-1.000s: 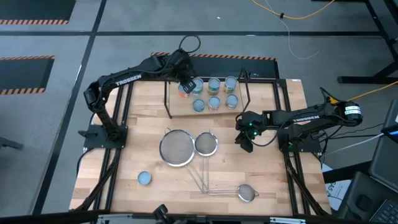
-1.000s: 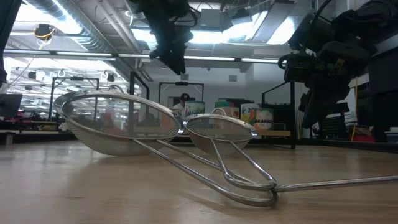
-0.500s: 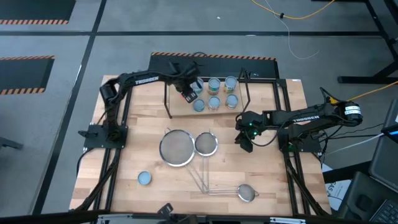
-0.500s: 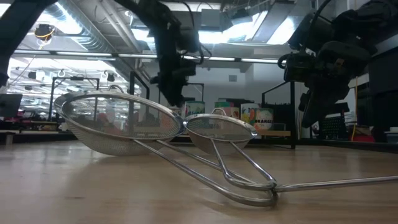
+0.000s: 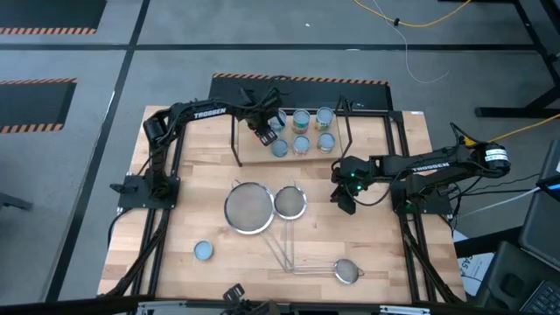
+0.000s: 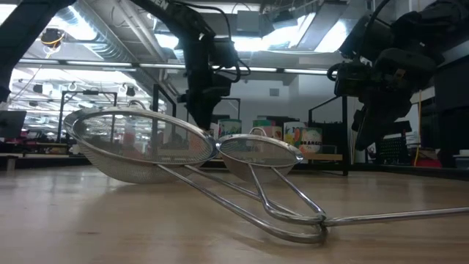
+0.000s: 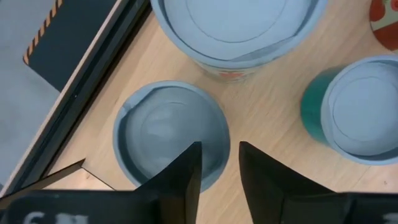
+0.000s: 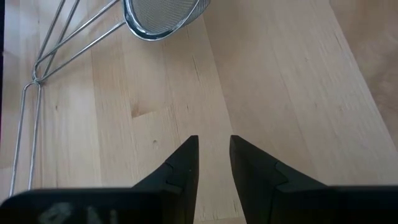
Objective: Pick and place cans onto a shelf
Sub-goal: Put the canned meatballs on the shelf, then put the canned pineapple rings on the shelf
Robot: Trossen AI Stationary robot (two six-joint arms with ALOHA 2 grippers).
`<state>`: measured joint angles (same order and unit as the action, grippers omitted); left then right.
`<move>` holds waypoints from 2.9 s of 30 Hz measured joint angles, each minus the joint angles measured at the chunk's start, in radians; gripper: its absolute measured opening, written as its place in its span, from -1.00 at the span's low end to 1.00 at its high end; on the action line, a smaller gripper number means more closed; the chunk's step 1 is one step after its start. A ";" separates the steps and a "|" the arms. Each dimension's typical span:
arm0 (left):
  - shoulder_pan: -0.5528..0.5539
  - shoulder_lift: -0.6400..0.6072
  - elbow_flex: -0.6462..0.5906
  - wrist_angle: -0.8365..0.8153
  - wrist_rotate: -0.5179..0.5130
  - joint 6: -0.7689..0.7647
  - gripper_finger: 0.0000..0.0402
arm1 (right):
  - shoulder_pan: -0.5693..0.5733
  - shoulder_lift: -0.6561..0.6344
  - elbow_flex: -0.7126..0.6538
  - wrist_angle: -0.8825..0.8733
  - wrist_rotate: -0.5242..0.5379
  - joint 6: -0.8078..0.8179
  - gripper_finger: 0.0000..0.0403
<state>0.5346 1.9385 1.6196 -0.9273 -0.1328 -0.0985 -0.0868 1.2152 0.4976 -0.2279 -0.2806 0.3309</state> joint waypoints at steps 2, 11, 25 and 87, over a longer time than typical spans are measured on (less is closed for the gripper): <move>0.000 0.000 0.000 0.000 -0.001 0.013 -0.57 | 0.000 0.000 0.000 0.000 0.000 0.000 -0.53; 0.000 0.000 0.000 -0.017 -0.005 0.111 -0.97 | 0.000 0.000 0.000 0.000 0.000 0.000 -0.53; 0.000 -0.002 0.001 -0.093 -0.005 0.493 -0.99 | 0.000 0.000 0.000 0.000 0.000 0.000 -0.53; -0.027 -0.036 -0.001 -0.141 -0.137 0.963 -0.73 | 0.000 0.000 0.000 0.002 0.000 0.004 -0.53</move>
<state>0.5076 1.9020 1.6188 -1.0683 -0.2695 0.8649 -0.0868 1.2152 0.4976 -0.2256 -0.2806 0.3352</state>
